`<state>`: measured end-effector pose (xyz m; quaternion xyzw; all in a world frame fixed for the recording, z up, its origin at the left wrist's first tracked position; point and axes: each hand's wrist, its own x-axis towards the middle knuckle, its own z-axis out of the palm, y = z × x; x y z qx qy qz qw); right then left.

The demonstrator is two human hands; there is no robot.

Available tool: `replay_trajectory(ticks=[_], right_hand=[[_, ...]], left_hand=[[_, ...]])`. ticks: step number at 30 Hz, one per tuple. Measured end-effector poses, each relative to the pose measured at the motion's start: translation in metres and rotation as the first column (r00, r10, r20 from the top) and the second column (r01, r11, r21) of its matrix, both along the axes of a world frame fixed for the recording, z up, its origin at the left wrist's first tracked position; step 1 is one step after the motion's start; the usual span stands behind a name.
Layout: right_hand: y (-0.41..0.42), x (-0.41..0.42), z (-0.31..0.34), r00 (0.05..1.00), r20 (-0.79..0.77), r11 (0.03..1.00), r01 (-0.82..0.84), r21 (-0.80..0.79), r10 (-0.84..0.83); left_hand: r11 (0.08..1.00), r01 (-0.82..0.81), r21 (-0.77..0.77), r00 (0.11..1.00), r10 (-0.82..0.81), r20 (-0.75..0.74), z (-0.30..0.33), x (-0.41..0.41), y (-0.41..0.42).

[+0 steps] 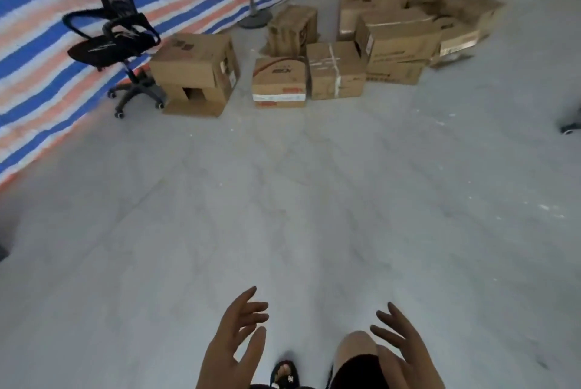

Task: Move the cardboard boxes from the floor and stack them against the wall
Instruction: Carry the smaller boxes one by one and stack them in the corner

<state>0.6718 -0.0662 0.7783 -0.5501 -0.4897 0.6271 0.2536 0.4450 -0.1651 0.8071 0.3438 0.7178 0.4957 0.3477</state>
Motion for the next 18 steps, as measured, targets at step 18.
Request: replay_trajectory(ticks=[18], right_hand=[[0.38,0.026,0.042,0.993,0.056,0.95,0.08,0.303,-0.102]], left_hand=[[0.994,0.113,0.01,0.994,-0.113,-0.001,0.021,0.034,0.415]])
